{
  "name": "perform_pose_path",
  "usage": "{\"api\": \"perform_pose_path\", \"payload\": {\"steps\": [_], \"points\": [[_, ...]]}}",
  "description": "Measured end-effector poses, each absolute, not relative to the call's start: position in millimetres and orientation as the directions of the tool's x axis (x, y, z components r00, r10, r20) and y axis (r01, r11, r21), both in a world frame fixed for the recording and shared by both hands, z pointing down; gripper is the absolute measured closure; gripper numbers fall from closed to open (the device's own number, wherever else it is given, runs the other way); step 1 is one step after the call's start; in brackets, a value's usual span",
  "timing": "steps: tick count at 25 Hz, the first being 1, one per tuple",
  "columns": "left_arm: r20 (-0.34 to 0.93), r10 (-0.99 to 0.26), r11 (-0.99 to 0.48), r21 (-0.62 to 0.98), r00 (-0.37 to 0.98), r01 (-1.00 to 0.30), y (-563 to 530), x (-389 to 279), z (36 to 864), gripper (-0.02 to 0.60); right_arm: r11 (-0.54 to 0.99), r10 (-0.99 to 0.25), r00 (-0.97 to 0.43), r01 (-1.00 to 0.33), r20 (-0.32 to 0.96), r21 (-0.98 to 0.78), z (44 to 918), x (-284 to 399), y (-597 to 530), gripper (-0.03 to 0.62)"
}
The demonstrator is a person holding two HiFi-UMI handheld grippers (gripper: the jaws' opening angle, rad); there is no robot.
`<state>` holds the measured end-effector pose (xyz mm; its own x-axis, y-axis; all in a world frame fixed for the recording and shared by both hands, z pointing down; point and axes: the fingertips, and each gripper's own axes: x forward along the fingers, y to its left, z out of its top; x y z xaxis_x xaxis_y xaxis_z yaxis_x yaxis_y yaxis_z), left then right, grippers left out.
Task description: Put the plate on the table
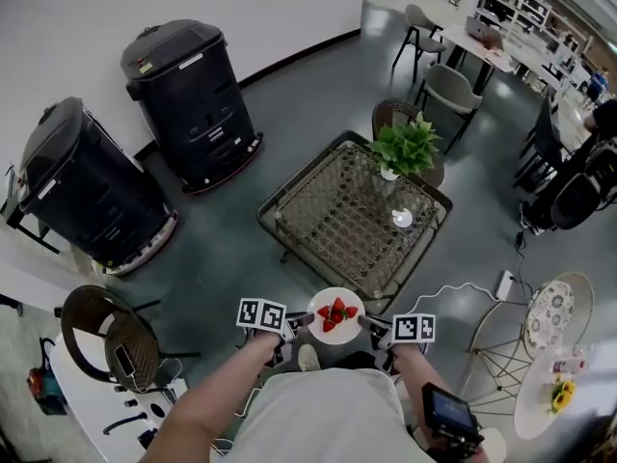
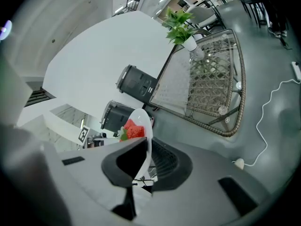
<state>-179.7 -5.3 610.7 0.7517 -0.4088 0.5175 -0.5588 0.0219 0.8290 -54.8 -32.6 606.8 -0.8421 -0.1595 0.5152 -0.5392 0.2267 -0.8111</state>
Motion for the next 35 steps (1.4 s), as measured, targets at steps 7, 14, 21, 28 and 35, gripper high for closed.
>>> {"api": "perform_pose_path", "payload": {"steps": [7, 14, 21, 28, 35], "points": [[0.505, -0.393, 0.0, 0.835, 0.768, -0.55, -22.0, -185.6, 619.0, 0.548, 0.259, -0.161, -0.816, -0.577, 0.555, -0.774, 612.6, -61.6, -50.4, 0.568], [0.538, -0.358, 0.017, 0.821, 0.763, -0.57, -50.6, -196.7, 631.7, 0.548, 0.232, -0.157, -0.819, -0.574, 0.552, -0.785, 628.6, -72.5, -77.1, 0.568], [0.562, -0.314, -0.001, 0.805, 0.765, -0.593, -109.7, -189.6, 633.0, 0.548, 0.2, -0.179, -0.825, -0.564, 0.536, -0.801, 634.1, -64.1, -129.1, 0.568], [0.605, -0.278, 0.015, 0.78, 0.746, -0.626, -160.2, -175.0, 637.3, 0.548, 0.174, -0.189, -0.829, -0.556, 0.527, -0.813, 641.8, -49.8, -177.3, 0.568], [0.63, -0.226, -0.03, 0.758, 0.743, -0.652, -199.2, -158.3, 641.6, 0.548, 0.13, -0.225, -0.833, -0.539, 0.505, -0.832, 648.8, -32.7, -206.1, 0.568]]}}
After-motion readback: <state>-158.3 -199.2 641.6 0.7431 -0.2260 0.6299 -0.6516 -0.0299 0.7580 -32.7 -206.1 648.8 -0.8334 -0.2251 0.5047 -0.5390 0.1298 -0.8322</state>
